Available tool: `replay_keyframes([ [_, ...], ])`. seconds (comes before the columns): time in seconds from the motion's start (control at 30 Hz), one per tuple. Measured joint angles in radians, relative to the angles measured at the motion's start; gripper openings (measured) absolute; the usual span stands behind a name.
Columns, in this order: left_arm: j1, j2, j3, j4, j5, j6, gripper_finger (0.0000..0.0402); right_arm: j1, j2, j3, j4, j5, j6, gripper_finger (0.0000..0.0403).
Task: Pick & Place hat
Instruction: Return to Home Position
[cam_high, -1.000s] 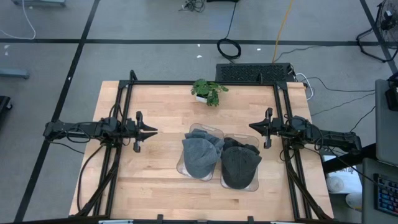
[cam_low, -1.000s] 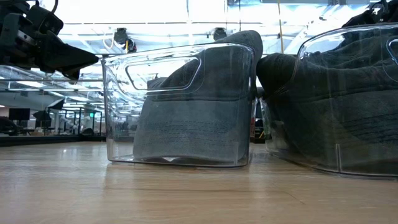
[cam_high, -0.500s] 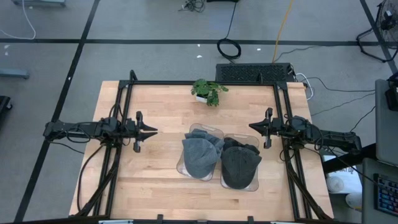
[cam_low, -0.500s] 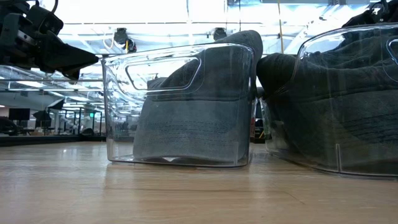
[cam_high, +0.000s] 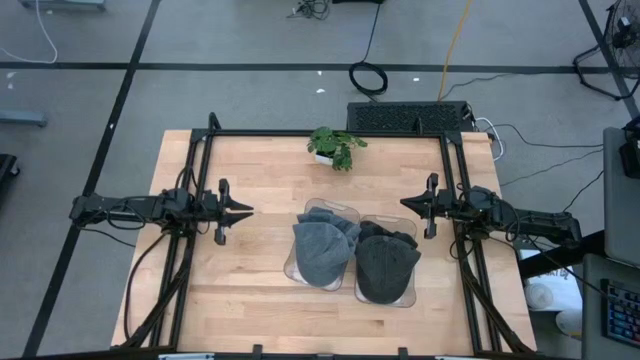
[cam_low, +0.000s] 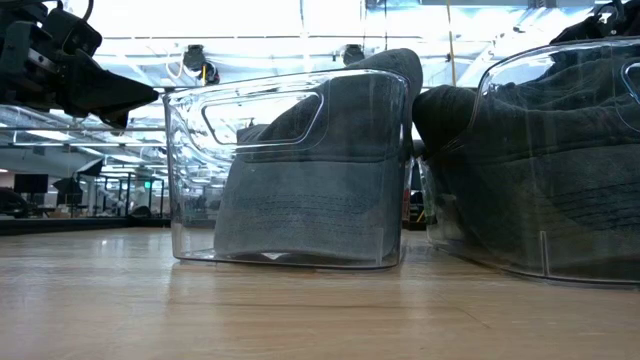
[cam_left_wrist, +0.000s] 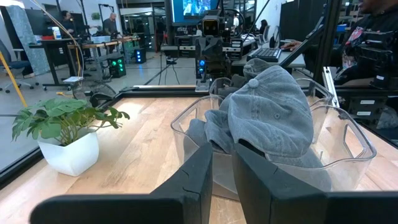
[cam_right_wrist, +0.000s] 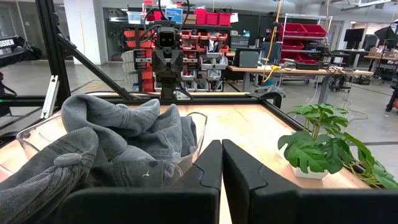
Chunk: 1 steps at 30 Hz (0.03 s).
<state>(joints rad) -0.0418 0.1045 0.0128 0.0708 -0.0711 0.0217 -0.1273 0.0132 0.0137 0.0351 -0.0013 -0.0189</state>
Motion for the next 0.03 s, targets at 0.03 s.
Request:
replay_keyframes([
  [0.03, 0.000, 0.000, 0.000, 0.000, 0.000, 0.000, 0.0072, 0.000, 0.000, 0.000, 0.000, 0.000, 0.000, 0.0000],
])
